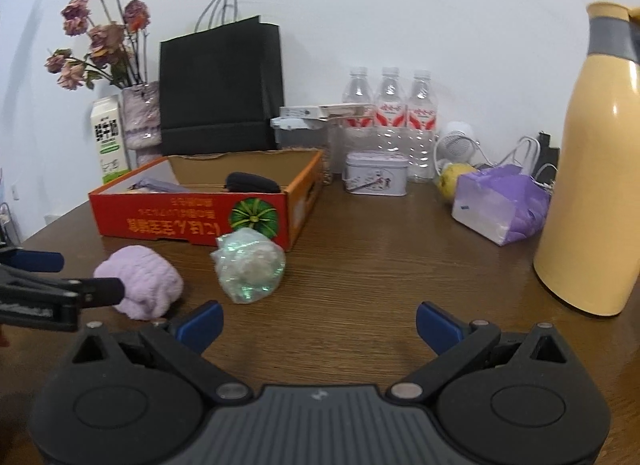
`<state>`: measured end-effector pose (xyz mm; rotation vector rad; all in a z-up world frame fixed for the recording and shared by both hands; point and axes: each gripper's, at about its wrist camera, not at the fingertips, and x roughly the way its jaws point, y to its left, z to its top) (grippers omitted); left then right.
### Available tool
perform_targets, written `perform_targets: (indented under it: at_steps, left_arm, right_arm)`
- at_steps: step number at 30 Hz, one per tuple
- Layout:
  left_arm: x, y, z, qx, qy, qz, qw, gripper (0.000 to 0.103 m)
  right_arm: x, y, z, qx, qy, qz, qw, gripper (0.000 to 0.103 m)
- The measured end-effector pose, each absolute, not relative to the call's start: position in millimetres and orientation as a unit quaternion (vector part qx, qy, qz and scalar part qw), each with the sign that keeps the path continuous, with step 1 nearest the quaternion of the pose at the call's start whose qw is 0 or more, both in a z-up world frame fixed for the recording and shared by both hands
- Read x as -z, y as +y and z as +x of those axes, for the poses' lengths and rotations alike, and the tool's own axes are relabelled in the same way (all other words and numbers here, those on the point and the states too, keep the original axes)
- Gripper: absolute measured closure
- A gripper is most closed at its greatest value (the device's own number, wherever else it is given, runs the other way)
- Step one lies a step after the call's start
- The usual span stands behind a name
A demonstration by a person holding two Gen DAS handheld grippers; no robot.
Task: Organize objects
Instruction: 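Withdraw both tools from the box toward the lavender towel and plastic bag, then grasp the lavender towel roll with the left tool and lift it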
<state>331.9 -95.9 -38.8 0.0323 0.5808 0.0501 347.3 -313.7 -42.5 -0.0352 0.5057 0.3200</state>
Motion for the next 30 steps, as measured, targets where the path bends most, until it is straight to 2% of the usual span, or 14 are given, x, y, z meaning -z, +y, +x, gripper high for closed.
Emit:
perform_targets:
  at_steps: [15,16,17,18,19,20,21,22,30]
  left_arm:
    - [66.5,-90.3,375.9,-0.036,0.329,-0.012,0.944,0.000]
    - [66.7,-89.4,375.8,-0.033,0.328,-0.014,0.944,0.007]
    - [66.3,-88.9,375.4,-0.028,0.328,-0.018,0.944,0.018]
    - [65.6,-88.6,374.3,-0.022,0.326,-0.022,0.945,0.023]
    - [63.4,-88.3,371.3,-0.018,0.319,-0.024,0.947,0.037]
    - [59.4,-88.0,366.8,-0.015,0.307,-0.024,0.951,0.055]
    - [54.1,-87.5,362.0,-0.012,0.293,-0.024,0.956,0.065]
    - [48.0,-86.1,356.2,-0.008,0.277,-0.023,0.961,0.080]
    - [34.0,-55.4,339.6,-0.035,0.246,-0.029,0.968,0.080]
  right_arm:
    - [50.8,-315.9,356.8,-0.150,0.261,-0.007,0.954,0.000]
    - [51.1,-315.1,356.6,-0.150,0.260,-0.008,0.954,0.000]
    - [51.4,-314.6,356.3,-0.151,0.259,-0.008,0.954,0.000]
    - [51.7,-313.8,356.2,-0.151,0.258,-0.008,0.954,0.000]
    - [52.1,-314.0,355.9,-0.151,0.257,-0.009,0.954,0.000]
    - [52.7,-314.5,356.0,-0.152,0.257,-0.008,0.954,0.000]
    - [53.1,-314.7,355.9,-0.152,0.256,-0.008,0.955,0.000]
    - [53.4,-315.6,355.7,-0.152,0.256,-0.006,0.955,0.000]
    - [55.8,-318.3,356.3,-0.159,0.253,0.004,0.954,0.000]
